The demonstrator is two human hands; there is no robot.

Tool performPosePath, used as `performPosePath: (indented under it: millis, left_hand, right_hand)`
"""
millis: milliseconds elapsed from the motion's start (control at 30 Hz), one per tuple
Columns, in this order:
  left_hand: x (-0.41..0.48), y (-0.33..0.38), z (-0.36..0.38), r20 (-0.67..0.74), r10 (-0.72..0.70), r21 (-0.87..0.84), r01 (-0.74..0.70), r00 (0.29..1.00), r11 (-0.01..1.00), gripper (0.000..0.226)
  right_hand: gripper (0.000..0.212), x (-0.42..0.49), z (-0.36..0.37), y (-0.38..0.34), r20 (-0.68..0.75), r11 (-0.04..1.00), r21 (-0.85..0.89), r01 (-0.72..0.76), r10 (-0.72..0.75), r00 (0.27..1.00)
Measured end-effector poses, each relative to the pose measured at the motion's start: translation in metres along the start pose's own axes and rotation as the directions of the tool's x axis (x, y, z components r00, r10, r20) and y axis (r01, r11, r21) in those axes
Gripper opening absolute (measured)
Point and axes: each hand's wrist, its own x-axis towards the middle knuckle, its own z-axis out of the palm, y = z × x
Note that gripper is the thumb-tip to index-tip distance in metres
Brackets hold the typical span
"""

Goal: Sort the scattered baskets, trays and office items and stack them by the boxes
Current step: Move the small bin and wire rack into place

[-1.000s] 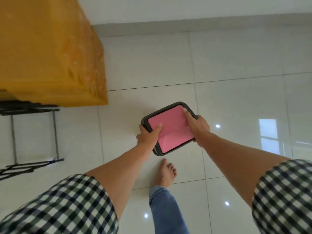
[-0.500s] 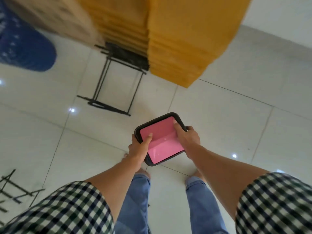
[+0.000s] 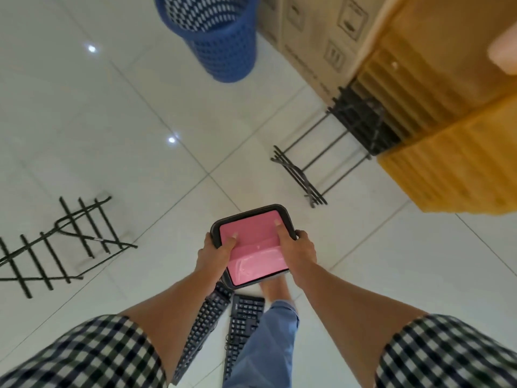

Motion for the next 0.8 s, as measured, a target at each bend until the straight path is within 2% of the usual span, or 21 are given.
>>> performPosePath:
  millis: [200, 367, 500, 600, 800]
  left_hand:
    - [0.033, 0.039, -0.069, -0.053, -0.001, -0.139, -0.006, 0.999, 0.990, 0.053]
    - [0.065, 0.109, -0.088, -0.051, -0.017, -0.287, 0.001, 0.999, 0.958, 0.059]
    - [0.101, 0.186, -0.083, 0.034, 0.020, -0.387, -0.005, 0.999, 0.922, 0.054]
    - [0.140, 0.246, -0.071, 0.103, 0.041, -0.402, 0.003, 0.994, 0.916, 0.055]
    - [0.219, 0.340, -0.040, 0.239, 0.057, -0.364, 0.035, 0.969, 0.931, 0.062]
  right_hand:
    - [0.099, 0.010, 0.048, -0.092, 0.039, 0.987, -0.126, 0.098, -0.094, 0.995]
    - [0.110, 0.033, 0.043, -0.191, 0.018, 0.958, -0.182, 0.223, -0.224, 0.974]
    - [0.111, 0.070, 0.018, -0.272, -0.052, 0.934, -0.219, 0.282, -0.300, 0.952]
    - [0.112, 0.112, -0.004, -0.324, -0.108, 0.937, -0.228, 0.263, -0.293, 0.950]
    - [0.092, 0.210, -0.038, -0.396, -0.196, 0.935, -0.255, 0.247, -0.300, 0.934]
